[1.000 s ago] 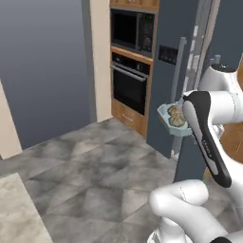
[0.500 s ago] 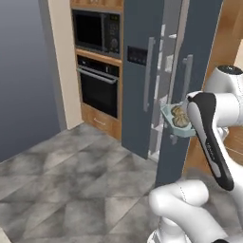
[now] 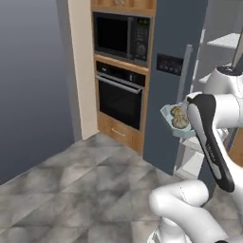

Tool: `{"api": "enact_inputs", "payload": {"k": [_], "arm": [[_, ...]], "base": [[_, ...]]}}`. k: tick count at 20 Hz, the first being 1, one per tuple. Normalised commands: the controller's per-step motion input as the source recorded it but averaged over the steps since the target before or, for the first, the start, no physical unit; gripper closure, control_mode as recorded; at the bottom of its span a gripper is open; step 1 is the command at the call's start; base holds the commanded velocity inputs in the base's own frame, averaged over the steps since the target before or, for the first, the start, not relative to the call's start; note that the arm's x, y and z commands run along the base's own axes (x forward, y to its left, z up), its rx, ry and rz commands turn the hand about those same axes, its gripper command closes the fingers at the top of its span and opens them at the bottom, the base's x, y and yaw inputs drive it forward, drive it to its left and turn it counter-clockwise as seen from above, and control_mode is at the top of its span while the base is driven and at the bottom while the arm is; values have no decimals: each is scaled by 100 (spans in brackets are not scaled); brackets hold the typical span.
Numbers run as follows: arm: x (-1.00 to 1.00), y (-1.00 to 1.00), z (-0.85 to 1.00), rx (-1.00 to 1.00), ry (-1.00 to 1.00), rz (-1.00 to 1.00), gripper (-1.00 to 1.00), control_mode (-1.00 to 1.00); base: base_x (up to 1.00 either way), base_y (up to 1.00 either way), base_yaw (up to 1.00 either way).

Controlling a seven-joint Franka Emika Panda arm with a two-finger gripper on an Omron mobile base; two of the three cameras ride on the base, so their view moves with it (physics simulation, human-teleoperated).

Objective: Place two dumplings into each of the tupperware containers and then place the containers in the fridge.

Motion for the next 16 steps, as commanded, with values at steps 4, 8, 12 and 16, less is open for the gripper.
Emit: {"api": "enact_inputs", "payload": {"k": [4, 8, 12, 16], "arm": [[0, 0, 0, 0, 0, 0, 100, 100], [0, 0, 0, 0, 0, 0, 100, 100], [0, 0, 0, 0, 0, 0, 100, 100], [0, 0, 0, 0, 0, 0, 100, 100]], "base": [[63, 62, -76], [56, 59, -77], [38, 54, -80], [47, 95, -53]]}}
